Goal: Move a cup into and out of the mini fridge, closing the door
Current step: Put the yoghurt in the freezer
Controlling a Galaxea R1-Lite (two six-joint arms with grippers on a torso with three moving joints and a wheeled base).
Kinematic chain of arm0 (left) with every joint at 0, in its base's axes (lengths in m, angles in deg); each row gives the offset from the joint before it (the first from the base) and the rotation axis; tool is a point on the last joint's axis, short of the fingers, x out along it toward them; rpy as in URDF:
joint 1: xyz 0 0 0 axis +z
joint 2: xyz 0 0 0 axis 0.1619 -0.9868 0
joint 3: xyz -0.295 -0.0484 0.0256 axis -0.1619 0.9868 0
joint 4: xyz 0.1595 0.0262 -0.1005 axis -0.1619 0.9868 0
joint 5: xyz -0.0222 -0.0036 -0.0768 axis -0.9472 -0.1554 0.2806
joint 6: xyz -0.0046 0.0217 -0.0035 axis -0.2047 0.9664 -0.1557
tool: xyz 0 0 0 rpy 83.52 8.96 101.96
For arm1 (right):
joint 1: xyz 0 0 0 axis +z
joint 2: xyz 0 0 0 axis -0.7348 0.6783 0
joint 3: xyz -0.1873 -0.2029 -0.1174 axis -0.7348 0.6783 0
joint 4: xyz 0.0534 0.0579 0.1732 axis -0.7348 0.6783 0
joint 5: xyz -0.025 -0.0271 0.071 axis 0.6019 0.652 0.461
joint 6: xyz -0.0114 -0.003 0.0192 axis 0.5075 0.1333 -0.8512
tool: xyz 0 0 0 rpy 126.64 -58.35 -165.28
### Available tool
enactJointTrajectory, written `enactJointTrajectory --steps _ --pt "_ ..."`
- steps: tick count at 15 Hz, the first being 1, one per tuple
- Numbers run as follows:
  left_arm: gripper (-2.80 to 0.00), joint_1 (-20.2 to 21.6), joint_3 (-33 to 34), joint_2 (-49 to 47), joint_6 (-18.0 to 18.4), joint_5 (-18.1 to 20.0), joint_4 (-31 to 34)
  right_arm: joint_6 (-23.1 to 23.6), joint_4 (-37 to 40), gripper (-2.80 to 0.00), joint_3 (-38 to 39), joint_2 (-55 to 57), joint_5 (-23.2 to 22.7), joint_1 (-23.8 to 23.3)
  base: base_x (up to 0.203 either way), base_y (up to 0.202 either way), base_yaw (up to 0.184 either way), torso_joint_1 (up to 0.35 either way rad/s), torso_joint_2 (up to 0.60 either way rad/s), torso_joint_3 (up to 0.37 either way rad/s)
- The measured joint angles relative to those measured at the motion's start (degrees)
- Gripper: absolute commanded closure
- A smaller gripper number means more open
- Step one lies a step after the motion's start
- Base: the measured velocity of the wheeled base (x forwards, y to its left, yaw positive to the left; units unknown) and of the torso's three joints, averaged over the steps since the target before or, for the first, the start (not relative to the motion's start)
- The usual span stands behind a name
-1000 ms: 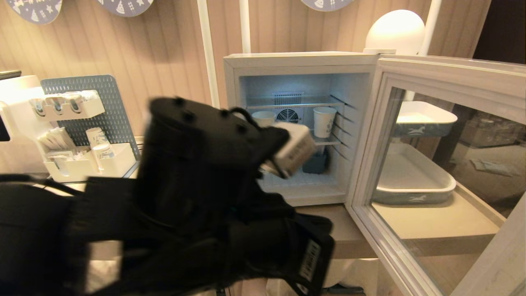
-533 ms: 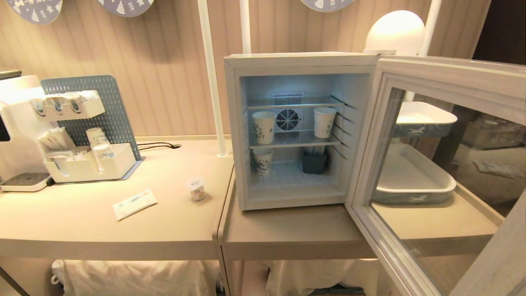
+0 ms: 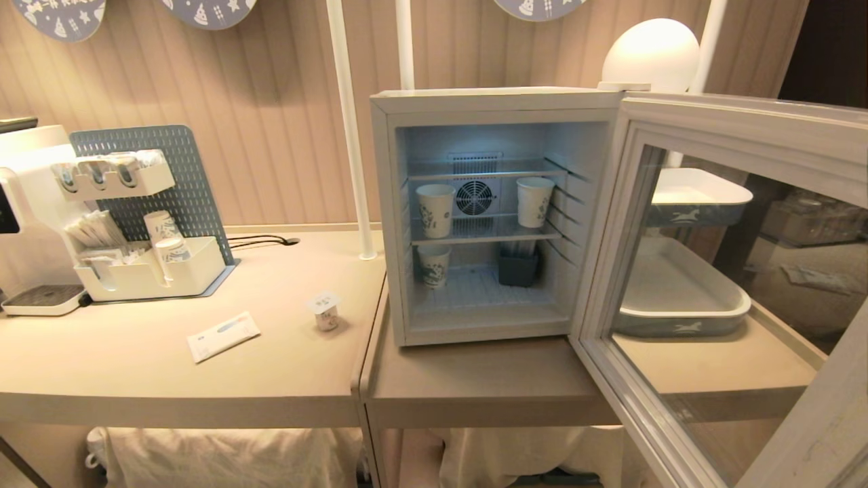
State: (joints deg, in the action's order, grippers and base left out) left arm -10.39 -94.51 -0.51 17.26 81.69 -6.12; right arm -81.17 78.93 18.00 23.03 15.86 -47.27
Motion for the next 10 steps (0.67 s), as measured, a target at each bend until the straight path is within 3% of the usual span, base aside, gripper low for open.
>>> enactJointTrajectory --steps 5,7,10 --pt "0.00 1.0 37.2 4.7 4.0 -0.4 -33.8 0.0 0.1 0.00 0.0 0.0 0.0 0.0 0.000 0.000 0.000 0.000 0.00 0.000" --pt "0.00 1.0 42.5 5.2 7.5 -1.0 -42.2 0.0 0.0 0.00 0.0 0.0 0.0 0.0 0.000 0.000 0.000 0.000 0.00 0.000" --pt "0.00 1.1 43.8 5.4 8.2 -1.0 -44.2 -0.1 0.1 0.00 0.0 0.0 0.0 0.0 0.000 0.000 0.000 0.000 0.00 0.000"
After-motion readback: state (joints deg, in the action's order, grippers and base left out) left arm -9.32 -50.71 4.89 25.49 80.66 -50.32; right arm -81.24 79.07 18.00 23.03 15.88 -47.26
